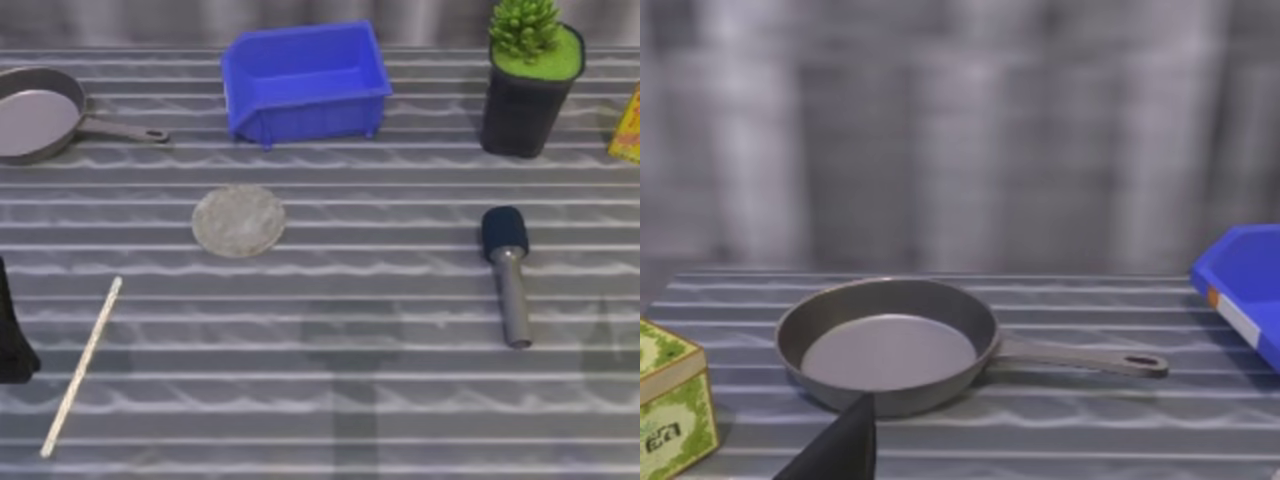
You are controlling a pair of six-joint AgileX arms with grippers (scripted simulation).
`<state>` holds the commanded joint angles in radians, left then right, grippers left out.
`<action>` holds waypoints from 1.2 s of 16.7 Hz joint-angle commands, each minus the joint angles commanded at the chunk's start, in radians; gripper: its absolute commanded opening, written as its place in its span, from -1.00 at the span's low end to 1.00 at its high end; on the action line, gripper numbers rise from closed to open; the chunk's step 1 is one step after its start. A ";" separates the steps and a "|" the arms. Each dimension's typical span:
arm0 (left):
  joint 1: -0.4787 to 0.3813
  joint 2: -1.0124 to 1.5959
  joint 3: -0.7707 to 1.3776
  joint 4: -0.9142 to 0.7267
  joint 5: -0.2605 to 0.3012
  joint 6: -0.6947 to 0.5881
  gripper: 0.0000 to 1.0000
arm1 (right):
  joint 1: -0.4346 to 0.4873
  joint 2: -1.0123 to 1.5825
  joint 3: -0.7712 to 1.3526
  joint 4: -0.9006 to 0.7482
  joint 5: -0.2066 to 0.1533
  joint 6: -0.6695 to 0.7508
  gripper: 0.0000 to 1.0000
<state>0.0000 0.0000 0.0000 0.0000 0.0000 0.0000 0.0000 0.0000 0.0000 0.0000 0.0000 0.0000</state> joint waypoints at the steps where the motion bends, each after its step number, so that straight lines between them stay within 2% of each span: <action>1: 0.000 0.000 0.000 0.000 0.000 0.000 1.00 | 0.000 0.000 0.000 0.000 0.000 0.000 1.00; 4: 0.000 0.000 0.000 0.000 0.000 0.000 1.00 | 0.012 0.031 0.026 -0.024 0.001 0.010 1.00; 8: 0.000 0.000 0.000 0.000 0.000 0.000 1.00 | 0.073 0.221 0.173 -0.154 0.012 0.069 1.00; 20: 0.000 0.000 0.000 0.000 0.000 0.000 1.00 | 0.357 1.371 0.971 -0.703 0.070 0.379 1.00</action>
<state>0.0000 0.0000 0.0000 0.0000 0.0000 0.0000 0.3571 1.3706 0.9705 -0.7027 0.0699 0.3794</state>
